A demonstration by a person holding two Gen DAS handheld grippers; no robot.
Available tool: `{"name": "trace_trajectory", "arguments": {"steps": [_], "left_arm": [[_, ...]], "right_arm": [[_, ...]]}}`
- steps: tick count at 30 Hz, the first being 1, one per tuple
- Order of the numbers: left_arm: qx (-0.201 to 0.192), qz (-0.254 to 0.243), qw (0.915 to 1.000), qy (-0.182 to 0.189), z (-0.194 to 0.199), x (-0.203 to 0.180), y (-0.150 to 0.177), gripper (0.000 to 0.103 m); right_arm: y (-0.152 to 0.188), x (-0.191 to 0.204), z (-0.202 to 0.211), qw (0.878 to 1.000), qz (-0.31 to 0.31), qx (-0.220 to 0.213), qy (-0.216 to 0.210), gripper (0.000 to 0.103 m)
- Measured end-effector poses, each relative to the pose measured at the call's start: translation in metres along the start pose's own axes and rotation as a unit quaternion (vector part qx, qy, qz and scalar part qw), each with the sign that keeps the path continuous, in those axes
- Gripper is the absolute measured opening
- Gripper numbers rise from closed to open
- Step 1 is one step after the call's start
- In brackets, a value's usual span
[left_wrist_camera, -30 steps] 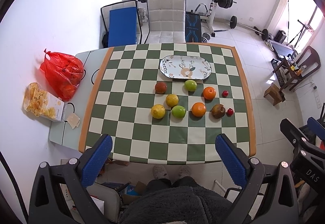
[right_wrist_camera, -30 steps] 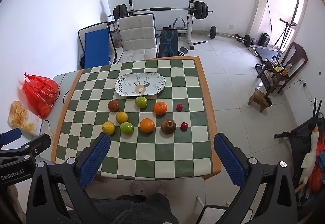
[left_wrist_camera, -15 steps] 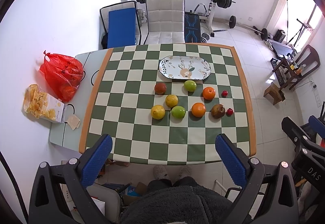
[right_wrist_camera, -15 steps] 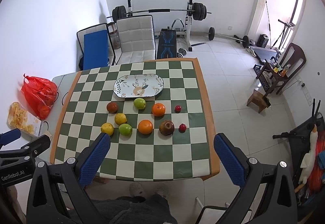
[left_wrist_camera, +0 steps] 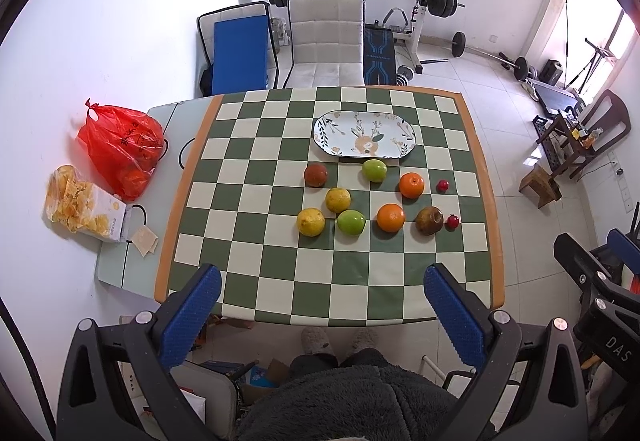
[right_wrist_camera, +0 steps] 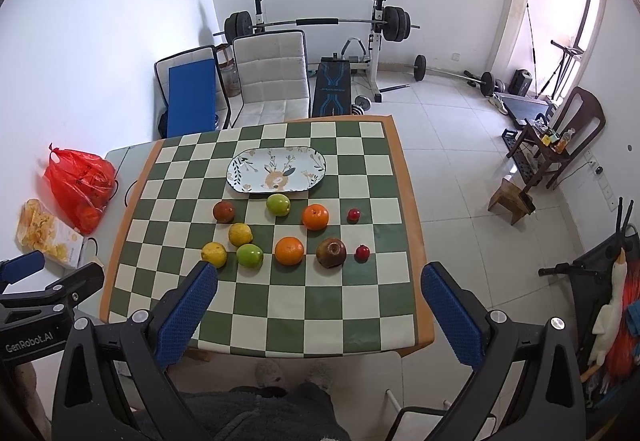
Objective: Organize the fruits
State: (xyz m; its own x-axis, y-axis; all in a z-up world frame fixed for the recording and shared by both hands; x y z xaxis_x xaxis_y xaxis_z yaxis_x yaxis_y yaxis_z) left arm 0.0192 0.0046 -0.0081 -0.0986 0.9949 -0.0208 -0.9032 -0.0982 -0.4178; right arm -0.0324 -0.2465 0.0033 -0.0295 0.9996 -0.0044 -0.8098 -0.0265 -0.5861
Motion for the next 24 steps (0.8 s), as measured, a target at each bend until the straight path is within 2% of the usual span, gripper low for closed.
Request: {"name": "trace_trajectory", "arguments": {"steps": [24], "left_arm": [[-0.002, 0.0, 1.0, 0.0, -0.0002, 0.0002, 0.0008, 0.103]], "right_arm": [[-0.0046, -0.0012, 0.0016, 1.0, 0.0, 0.003, -0.009, 0.103]]}}
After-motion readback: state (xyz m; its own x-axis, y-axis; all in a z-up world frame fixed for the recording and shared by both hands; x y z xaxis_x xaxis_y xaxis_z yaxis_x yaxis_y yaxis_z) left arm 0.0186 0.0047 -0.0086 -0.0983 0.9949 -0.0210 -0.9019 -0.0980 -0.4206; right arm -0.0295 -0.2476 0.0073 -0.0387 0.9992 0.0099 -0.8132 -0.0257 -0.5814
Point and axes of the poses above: each gripper's, at about its wrist camera, not at the fingertips, and z roughly against the way its jaws point, x to its left, y to its underside, the point moved 2 cm from there along -z, roughly the way its jaws point, and after that the axes turned 5 degrees about z, right-handed, at the moved point
